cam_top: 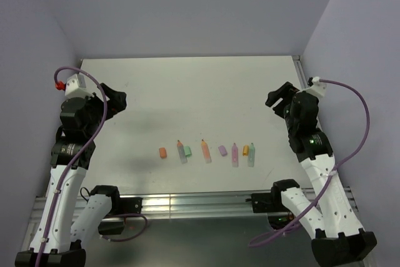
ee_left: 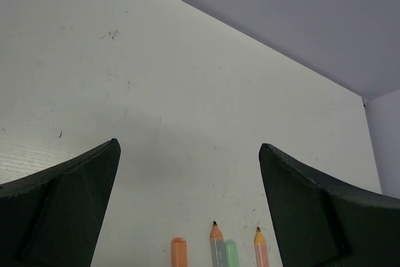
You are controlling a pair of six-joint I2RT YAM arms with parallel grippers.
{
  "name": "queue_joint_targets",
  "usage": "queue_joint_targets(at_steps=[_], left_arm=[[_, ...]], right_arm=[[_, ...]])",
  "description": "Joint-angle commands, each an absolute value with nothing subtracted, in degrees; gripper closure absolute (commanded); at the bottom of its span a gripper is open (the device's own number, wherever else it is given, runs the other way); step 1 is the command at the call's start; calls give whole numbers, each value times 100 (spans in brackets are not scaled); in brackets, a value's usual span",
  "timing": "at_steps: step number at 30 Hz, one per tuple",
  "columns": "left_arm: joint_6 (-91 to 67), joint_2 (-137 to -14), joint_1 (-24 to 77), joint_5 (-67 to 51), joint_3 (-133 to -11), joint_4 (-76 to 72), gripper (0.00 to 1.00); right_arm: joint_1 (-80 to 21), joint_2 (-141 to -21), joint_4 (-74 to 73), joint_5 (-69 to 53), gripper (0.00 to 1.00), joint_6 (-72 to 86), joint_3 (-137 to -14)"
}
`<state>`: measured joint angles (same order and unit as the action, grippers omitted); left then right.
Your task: Insert the pens into the pen caps
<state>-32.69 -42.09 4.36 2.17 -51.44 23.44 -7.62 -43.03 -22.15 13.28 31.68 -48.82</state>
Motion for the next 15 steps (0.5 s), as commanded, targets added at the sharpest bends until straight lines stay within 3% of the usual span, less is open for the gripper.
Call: queue_joint_targets(at_steps=[1,4,9,11,15], left_arm=[[-3357,-4148,404,53,-5159,2206,1],[-3428,-4210,413,-157,-5115,2110,1],[-3524,-4456,413,-474,-5133,2031,2],[-3559,-4544,413,-667,-5115,1978,2],[-3551,-4693,535,-563,-5203,2065,2]], right_arm=[[-747,-4762,-3207,1530,32,3550,-5203],[-765,-4957,-3480,1021,45,3927,-4914],[-1150,-5132,-3735,984,48,4429,-4422],[-1317,-5273,-3866,1019,54,4684,-4368],[-1844,-5878,-4148,1642,57,5149,-4579]])
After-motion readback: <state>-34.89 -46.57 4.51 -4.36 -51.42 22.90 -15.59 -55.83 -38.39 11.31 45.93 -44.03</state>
